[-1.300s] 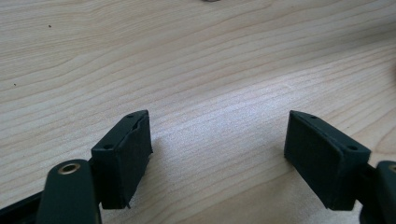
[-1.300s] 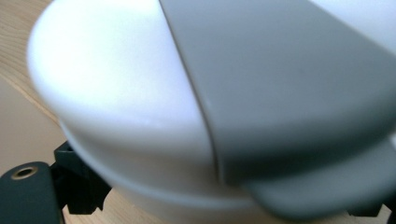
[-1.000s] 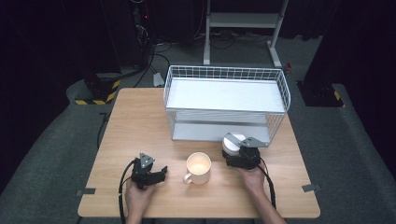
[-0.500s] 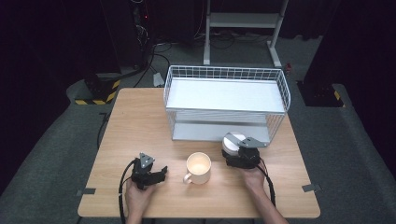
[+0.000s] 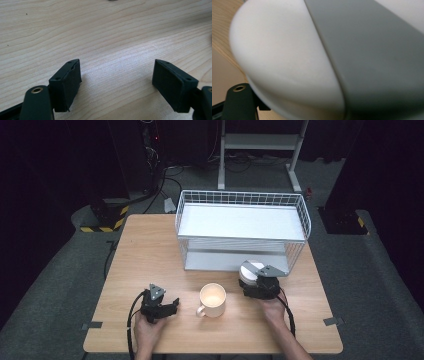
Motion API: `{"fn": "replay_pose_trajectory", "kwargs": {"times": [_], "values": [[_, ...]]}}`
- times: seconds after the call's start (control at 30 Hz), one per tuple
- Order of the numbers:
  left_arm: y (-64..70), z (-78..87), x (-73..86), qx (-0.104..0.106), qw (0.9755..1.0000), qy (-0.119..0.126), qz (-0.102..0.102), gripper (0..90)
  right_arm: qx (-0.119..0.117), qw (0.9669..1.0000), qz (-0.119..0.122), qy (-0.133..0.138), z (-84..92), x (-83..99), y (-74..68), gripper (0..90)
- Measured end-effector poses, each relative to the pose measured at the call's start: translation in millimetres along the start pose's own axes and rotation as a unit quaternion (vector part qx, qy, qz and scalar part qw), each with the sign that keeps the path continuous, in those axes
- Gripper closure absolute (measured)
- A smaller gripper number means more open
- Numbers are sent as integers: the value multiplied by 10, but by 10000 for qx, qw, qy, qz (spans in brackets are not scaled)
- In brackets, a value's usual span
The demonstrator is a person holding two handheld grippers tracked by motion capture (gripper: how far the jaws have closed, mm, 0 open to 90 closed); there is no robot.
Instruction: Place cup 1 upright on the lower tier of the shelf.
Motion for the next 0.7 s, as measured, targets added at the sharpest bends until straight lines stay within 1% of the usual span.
{"fn": "replay_pose_trajectory", "kwargs": {"times": [0.07, 0.1, 0.17, 0.2, 0.3, 0.37, 0.47, 0.5, 0.53, 0.6, 0.63, 0.7], "values": [[-3, 2, 2, 2, 10000, -16, -24, 233, -11, 10000, -38, 3, 5, -9, 2, 186], [-1, 2, 2, 5, 10000, -16, -15, 233, -14, 10000, 5, -3, 9, -17, 9, 185], [-3, 2, 2, 3, 10000, -16, -24, 233, -33, 10000, -38, -6, 17, -37, 6, 185], [-2, 2, 2, 4, 10000, -15, -20, 233, -43, 10000, -8, 3, 19, -48, 14, 185], [-2, 2, 2, 4, 10000, -16, -20, 233, -69, 10000, -28, 25, 32, -85, 38, 186], [-1, 2, 2, 5, 10000, -14, -14, 233, -85, 9999, -79, 31, 42, -109, 60, 186], [-2, 2, 2, 5, 10000, -15, -21, 233, -69, 9999, -77, 6, 46, -133, 106, 185], [0, 2, 2, 7, 10000, -15, -10, 233, -59, 9999, -128, 0, 45, -139, 117, 186], [0, 2, 2, 7, 10000, -15, -11, 233, -54, 9999, -91, 17, 42, -152, 141, 186], [0, 2, 2, 6, 10000, -15, -11, 233, -38, 9999, -160, 8, 37, -166, 177, 186], [-1, 2, 2, 4, 10000, -15, -14, 233, -34, 9999, -133, 18, 32, -176, 201, 186], [-1, 2, 2, 5, 10000, -15, -15, 233, -37, 9997, -221, 28, 30, -190, 232, 186]]}}
Point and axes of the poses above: each handheld gripper's, and its own axes: z roughly backward along the jaws, x roughly out of its underside, y roughly to its right, the point moved 8 cm from there along -z, roughly forward along the jaws, and after that the axes turned 3 degrees about -x, right-handed, at the moved point
